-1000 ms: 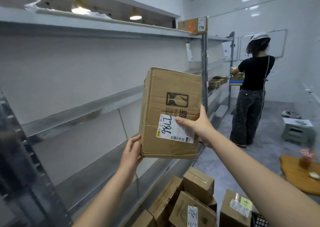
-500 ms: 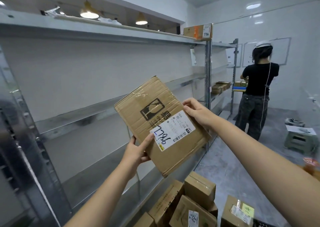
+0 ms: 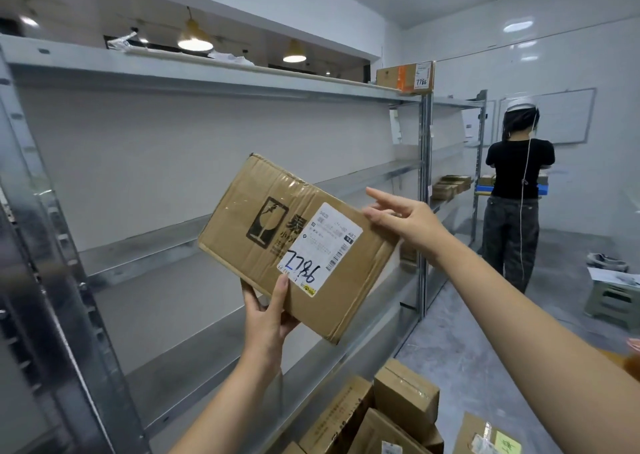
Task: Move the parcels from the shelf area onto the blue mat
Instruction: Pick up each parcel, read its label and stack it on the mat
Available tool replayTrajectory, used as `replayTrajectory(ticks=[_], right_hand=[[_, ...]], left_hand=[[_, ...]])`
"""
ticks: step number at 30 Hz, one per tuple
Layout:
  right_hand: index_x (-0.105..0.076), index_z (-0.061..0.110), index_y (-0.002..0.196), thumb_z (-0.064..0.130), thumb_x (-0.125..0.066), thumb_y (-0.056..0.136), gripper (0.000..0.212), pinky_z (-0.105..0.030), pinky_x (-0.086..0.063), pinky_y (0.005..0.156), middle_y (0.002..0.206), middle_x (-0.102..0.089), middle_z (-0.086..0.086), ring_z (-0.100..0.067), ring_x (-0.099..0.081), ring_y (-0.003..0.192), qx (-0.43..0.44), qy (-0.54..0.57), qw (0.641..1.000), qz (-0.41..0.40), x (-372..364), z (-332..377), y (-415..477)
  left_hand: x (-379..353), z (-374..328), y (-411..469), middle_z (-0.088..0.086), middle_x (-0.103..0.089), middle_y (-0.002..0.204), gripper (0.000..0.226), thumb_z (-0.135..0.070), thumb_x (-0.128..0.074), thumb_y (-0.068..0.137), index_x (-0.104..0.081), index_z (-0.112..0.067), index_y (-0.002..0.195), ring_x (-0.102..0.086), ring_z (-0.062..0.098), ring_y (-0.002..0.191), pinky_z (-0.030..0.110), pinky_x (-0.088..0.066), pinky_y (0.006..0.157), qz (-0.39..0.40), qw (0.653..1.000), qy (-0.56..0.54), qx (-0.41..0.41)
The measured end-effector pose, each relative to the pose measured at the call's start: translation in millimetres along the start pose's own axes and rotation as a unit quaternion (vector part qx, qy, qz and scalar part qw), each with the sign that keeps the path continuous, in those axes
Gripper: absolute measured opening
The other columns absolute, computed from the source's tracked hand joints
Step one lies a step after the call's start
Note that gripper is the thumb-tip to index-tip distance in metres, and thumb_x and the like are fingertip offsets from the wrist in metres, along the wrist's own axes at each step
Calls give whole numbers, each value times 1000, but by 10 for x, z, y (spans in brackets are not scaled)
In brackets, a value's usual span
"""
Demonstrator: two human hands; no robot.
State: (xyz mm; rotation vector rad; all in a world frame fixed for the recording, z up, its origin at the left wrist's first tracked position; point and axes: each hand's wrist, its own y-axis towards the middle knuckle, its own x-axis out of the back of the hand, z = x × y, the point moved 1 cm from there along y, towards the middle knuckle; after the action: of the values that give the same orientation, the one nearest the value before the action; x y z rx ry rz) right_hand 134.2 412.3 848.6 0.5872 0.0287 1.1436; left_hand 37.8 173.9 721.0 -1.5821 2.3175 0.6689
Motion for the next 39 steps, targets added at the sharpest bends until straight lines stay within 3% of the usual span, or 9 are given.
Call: replayTrajectory(ticks=[5, 8, 15, 17, 21, 27, 31, 34, 39], right_hand=[[-71, 35, 111, 49, -87, 61, 54, -49, -53, 93, 130, -59, -7, -32, -57, 119, 25, 179, 974, -139, -159, -142, -26], [-53, 41, 119, 50, -92, 47, 82, -40, -54, 89, 141, -44, -6, -22, -52, 121, 9, 267, 934, -236, -83, -119, 44], [-41, 24, 133, 42, -95, 43, 107, -46, -54, 94, 136, -50, -6, -21, -58, 115, -11, 249, 946, -206, 267, -247, 105], [-48, 23, 130, 42, -97, 42, 102, -44, -56, 91, 126, -59, -6, -21, -63, 111, -2, 253, 945, -208, 409, -258, 128], [-53, 23, 127, 44, -97, 40, 100, -38, -58, 86, 118, -65, -5, -19, -66, 107, 10, 250, 942, -223, 668, -279, 125], [-21, 19, 146, 54, -93, 35, 137, -43, -47, 102, 138, -49, -8, -20, -54, 122, -21, 224, 939, -261, 818, -296, 138], [-48, 10, 120, 57, -90, 36, 105, -36, -56, 87, 117, -64, -9, -17, -65, 104, -52, 232, 924, -300, 792, -301, 94], [-65, 19, 99, 60, -87, 44, 72, -31, -56, 66, 100, -73, -1, -15, -70, 91, -56, 203, 942, -261, 799, -323, 75], [-64, 34, 122, 51, -77, 72, 55, -33, -56, 77, 105, -74, 8, -11, -70, 96, -47, 212, 962, -167, 583, -346, 170]], left_hand=[[-330, -4, -20, -7, -61, 132, 96, -48, -87, 64, -28, -56, 141, -67, 26, 110, 50, -59, 80, -8, 999, 14, -44], [-548, -33, 29, -10, -55, 138, 103, -57, -87, 59, -22, -63, 139, -63, 24, 116, 51, -58, 84, -23, 997, 37, -65], [-682, -303, 362, -17, -51, 141, 84, -73, -74, 62, -39, -50, 135, -45, 7, 133, 46, -32, 114, 11, 992, 67, -103], [-687, -503, 485, -18, -63, 128, 72, -74, -69, 67, -51, -39, 127, -54, 1, 123, 38, -36, 111, 11, 992, 41, -115], [-694, -924, 687, 13, -65, 116, 66, -49, -80, 72, -40, -28, 119, -71, 30, 100, 41, -59, 82, 13, 993, -1, -115], [-843, -1049, 717, 10, -66, 114, 59, -43, -79, 74, -49, -25, 121, -72, 25, 97, 36, -61, 75, 28, 990, 74, -116], [-803, -832, 668, 7, -62, 109, 52, -37, -78, 78, -45, -14, 110, -72, 19, 96, 36, -61, 72, -4, 994, 71, -87], [-636, -694, 664, 5, -53, 111, 56, -61, -67, 79, -43, -17, 102, -65, 19, 100, 36, -61, 70, -49, 993, 80, -68], [-326, -774, 640, 4, -59, 124, 72, -82, -34, 76, -52, -28, 119, -55, 23, 118, 52, -44, 104, -77, 968, 235, -41]])
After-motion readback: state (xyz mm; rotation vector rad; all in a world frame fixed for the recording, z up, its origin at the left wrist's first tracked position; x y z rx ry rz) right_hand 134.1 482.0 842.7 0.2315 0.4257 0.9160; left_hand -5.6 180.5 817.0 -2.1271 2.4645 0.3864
